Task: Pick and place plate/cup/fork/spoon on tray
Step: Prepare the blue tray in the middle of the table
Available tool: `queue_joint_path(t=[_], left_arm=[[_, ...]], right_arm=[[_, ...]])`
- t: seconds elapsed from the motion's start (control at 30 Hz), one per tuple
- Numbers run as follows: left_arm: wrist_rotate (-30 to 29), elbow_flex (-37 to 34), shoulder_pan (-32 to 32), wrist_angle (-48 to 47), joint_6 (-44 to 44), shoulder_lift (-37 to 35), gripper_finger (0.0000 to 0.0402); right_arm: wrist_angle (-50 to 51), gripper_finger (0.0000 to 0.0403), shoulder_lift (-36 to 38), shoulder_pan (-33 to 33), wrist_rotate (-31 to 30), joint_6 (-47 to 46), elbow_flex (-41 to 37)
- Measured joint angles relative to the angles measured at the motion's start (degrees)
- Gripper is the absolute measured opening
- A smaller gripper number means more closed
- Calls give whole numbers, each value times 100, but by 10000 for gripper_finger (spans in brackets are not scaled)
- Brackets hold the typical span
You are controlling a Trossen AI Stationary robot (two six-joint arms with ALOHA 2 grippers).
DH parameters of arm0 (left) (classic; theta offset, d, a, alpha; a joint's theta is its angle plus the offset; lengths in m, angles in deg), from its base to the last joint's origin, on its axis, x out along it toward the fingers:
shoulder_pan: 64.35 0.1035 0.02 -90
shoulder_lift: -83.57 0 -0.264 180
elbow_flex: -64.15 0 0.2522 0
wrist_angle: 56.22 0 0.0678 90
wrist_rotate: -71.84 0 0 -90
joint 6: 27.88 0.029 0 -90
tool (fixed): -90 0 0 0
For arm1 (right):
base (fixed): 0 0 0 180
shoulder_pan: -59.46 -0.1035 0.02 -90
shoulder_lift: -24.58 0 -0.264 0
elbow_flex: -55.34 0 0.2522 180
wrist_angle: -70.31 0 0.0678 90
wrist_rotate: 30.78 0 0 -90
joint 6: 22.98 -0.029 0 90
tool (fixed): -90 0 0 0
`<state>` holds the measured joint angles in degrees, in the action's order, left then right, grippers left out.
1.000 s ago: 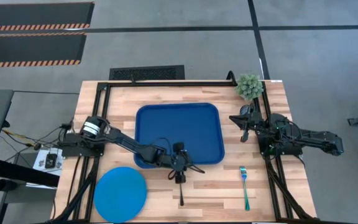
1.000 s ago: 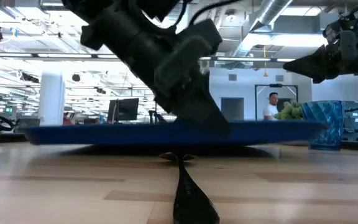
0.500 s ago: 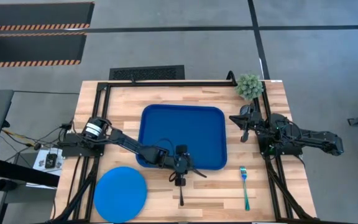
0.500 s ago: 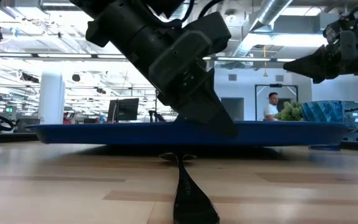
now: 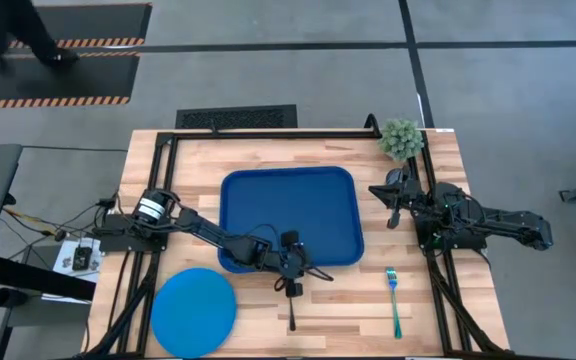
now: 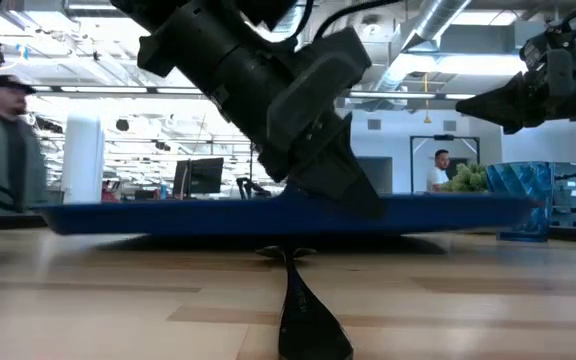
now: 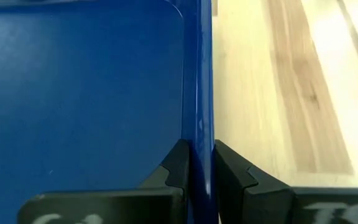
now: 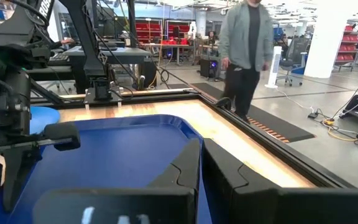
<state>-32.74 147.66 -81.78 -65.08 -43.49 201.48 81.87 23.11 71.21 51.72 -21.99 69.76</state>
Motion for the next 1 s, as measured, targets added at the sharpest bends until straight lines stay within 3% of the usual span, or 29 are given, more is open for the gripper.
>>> queue_joint_path(t=[0.57,1.0], left_arm=[[384,-9,-15,-50,446,35,32],[182,-9,-15,150,-63,35,38]], right_arm=[[0,43,0,2,0,0,0],[0,43,0,2,1,0,-1]])
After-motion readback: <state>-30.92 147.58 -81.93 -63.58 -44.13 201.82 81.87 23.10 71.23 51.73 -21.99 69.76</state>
